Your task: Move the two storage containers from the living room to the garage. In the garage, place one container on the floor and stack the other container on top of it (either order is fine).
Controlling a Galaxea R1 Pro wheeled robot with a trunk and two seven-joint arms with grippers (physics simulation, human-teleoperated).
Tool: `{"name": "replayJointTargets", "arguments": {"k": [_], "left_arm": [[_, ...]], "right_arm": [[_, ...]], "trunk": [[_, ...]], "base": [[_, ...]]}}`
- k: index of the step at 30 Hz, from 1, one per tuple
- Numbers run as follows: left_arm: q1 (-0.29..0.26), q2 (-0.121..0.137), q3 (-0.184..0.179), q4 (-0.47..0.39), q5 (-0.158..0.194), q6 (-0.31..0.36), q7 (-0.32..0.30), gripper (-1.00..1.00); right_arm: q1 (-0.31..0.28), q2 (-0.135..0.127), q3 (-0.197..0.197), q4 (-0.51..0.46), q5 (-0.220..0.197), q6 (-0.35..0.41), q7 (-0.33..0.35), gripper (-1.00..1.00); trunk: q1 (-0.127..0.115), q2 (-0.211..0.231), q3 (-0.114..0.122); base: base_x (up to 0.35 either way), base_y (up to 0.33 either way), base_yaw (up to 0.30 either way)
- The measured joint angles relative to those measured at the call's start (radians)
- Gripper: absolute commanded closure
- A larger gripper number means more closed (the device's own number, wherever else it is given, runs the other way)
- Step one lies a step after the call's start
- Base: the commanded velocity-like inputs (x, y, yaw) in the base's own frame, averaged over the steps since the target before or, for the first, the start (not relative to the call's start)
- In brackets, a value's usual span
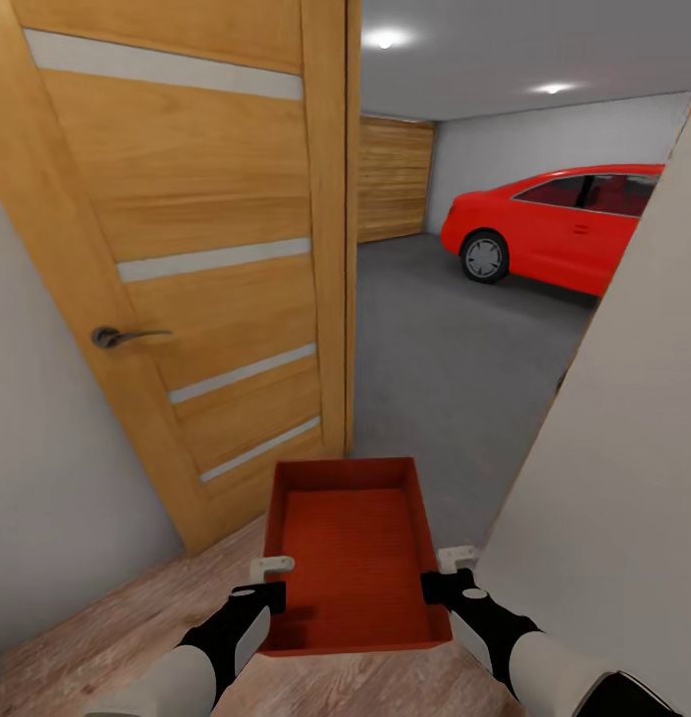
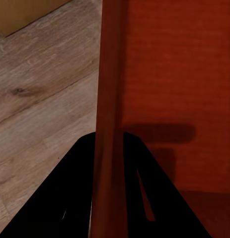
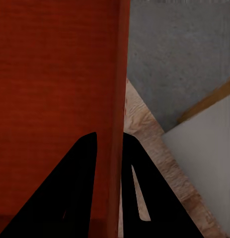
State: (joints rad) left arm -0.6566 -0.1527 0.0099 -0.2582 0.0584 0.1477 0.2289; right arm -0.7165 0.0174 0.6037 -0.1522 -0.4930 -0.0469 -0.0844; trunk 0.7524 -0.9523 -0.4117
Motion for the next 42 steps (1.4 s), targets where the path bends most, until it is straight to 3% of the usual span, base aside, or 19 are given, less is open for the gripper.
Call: {"name": "replayJointTargets", "arguments": {"k": [9, 16, 34, 42], "left_arm": [[0.0, 0.001, 0.0, 0.0, 0.0, 0.0, -0.001, 1.0], [0.0, 0.004, 0.0, 0.001, 0.0, 0.0, -0.005, 1.0], [0.0, 0.002, 0.001, 0.0, -0.001, 0.0, -0.004, 1.0], [0.0, 0.0, 0.002, 0.0, -0.002, 0.0, -0.001, 1.0]], "right_arm": [[0.0, 0.001, 0.0, 0.0, 0.0, 0.0, -0.001, 1.0], [0.0, 0.004, -0.002, 0.002, 0.002, -0.001, -0.005, 1.0], [0.0, 0.002, 0.0, 0.0, 0.0, 0.0, -0.004, 1.0], [0.0, 0.0, 0.0, 0.0, 0.0, 0.0, -0.001, 1.0]], "trunk": [[0.0, 0.0, 0.0], [0.0, 0.0, 0.0], [0.0, 0.0, 0.0], [0.0, 0.0, 0.0]], "base": [[0.215, 0.239, -0.006], [0.214, 0.216, -0.211], [0.005, 0.004, -0.286], [0.03, 0.113, -0.066]]}}
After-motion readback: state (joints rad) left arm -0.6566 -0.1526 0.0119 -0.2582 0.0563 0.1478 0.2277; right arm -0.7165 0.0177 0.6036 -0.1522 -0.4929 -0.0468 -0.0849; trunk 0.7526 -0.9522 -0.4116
